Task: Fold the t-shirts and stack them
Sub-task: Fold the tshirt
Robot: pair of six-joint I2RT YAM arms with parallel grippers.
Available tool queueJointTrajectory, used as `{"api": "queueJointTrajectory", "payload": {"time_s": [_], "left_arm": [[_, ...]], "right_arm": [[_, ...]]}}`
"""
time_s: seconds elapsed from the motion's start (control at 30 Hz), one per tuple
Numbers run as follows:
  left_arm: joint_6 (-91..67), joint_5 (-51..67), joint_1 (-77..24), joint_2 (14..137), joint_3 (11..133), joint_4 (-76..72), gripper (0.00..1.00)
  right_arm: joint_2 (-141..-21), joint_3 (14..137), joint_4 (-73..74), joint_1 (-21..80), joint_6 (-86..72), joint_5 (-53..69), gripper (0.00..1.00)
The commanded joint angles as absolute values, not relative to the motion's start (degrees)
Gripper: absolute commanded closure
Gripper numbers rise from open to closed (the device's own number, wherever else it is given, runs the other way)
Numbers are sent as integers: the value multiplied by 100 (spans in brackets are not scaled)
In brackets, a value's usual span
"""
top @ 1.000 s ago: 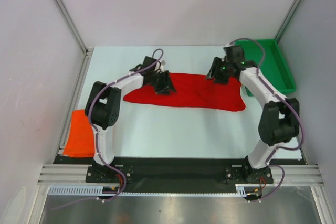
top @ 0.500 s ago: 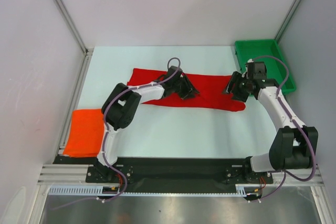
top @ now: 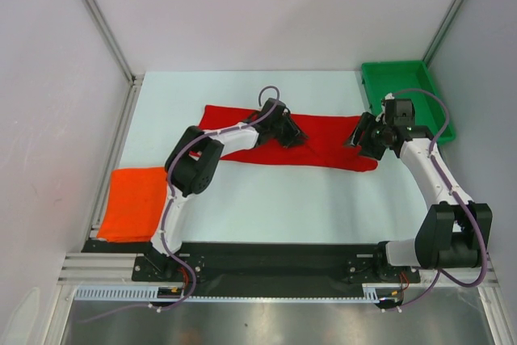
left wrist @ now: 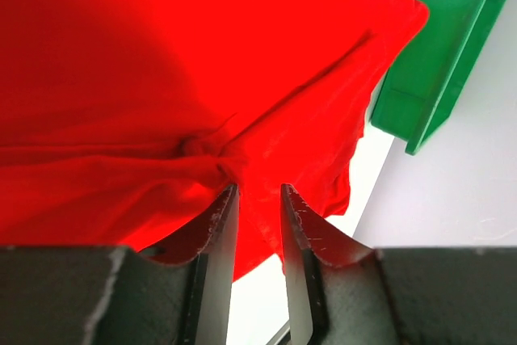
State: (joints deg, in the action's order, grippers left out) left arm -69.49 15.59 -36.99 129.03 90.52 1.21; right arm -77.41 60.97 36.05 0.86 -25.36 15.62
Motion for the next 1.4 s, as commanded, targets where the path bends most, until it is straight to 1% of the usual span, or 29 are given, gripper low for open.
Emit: {"api": "queueJointTrajectory", "payload": {"time_s": [0.0, 0.07, 0.17, 0.27, 0.33, 0.47, 0.5, 0.67, 0.7, 0.73, 0.8, 0.87, 1.13, 1.2, 1.37], "left_arm": [[-7110, 1521, -3806, 12999, 9352, 298, 68], [-7102, 1433, -3823, 12990, 9369, 395, 68], [-7075, 1345, -3858, 12990, 9413, 641, 65], [-7119, 1204, -3920, 12973, 9404, 764, 60], [-7172, 1230, -3955, 13069, 9439, 721, 60], [-7137, 1222, -3955, 13157, 9589, 703, 70], [-7067, 1204, -3938, 13166, 9615, 677, 74], [-6786, 1195, -3902, 13228, 9878, 650, 83], [-6689, 1204, -3902, 13228, 9905, 650, 88], [-6636, 1213, -3902, 13219, 9931, 642, 91], [-6470, 1178, -3894, 13132, 9958, 633, 96], [-6364, 1108, -3902, 13043, 9888, 615, 99], [-6355, 1064, -3718, 12797, 9466, 361, 100], [-6354, 1107, -3665, 12788, 9413, 229, 100], [-6249, 1309, -3647, 12963, 9658, 167, 99]], "right_arm": [[-7620, 6135, 3480, 44, -2461, 1644, 38], [-7620, 6135, 3472, 44, -2470, 1652, 38], [-7585, 6117, 3480, 53, -2470, 1652, 38], [-7567, 6082, 3480, 44, -2470, 1652, 38], [-7550, 6064, 3472, 44, -2470, 1661, 37], [-7550, 6073, 3489, 44, -2461, 1661, 38], [-7550, 6073, 3489, 44, -2461, 1661, 38], [-7550, 6056, 3489, 44, -2461, 1652, 37], [-7559, 6056, 3489, 44, -2461, 1661, 38], [-7550, 6064, 3489, 44, -2461, 1661, 38], [-7559, 6064, 3489, 44, -2452, 1652, 37], [-7559, 6056, 3489, 44, -2452, 1652, 38], [-7655, 5977, 3384, 53, -2461, 1600, 37], [-7690, 5959, 3366, -105, -2470, 1591, 37], [-7778, 5862, 3287, -123, -2496, 1573, 37]]}}
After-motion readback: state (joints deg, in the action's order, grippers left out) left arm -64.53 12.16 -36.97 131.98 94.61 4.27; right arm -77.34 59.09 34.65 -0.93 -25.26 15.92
